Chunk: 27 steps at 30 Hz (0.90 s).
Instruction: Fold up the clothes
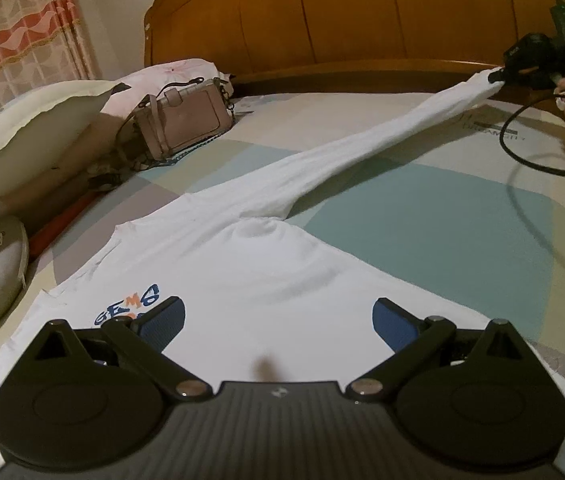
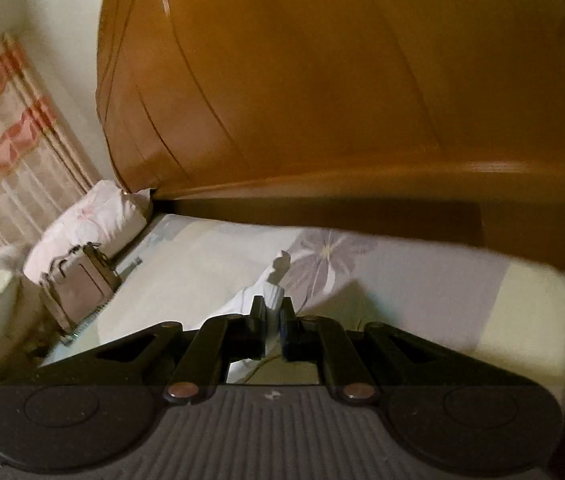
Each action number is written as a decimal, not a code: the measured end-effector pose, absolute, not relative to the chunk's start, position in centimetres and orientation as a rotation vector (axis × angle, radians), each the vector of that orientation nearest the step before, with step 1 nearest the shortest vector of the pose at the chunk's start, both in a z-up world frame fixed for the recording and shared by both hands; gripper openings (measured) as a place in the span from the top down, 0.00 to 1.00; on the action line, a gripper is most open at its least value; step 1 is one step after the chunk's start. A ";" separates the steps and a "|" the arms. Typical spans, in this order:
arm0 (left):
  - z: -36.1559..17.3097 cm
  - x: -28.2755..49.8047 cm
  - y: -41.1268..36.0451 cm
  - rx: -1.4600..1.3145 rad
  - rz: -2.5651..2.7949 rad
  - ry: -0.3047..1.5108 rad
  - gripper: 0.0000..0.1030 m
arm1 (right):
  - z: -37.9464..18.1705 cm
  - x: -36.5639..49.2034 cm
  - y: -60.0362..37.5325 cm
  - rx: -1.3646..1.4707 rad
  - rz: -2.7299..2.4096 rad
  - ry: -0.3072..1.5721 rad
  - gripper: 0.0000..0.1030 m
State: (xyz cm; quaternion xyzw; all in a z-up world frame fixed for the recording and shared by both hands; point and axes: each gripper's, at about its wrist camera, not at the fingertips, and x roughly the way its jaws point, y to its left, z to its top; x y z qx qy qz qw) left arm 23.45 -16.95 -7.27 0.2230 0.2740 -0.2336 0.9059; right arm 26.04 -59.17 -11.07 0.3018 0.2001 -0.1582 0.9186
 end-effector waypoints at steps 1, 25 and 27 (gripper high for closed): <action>-7.2 23.4 -16.9 0.460 -0.483 0.564 0.03 | -11.0 26.3 -59.0 0.592 -0.338 0.424 0.83; -6.5 25.6 -10.9 0.358 -0.346 0.598 0.03 | -10.4 46.2 -37.9 0.070 0.243 0.749 0.70; -6.6 25.7 -10.8 0.352 -0.343 0.597 0.03 | -10.8 47.1 -36.8 0.044 0.281 0.751 0.70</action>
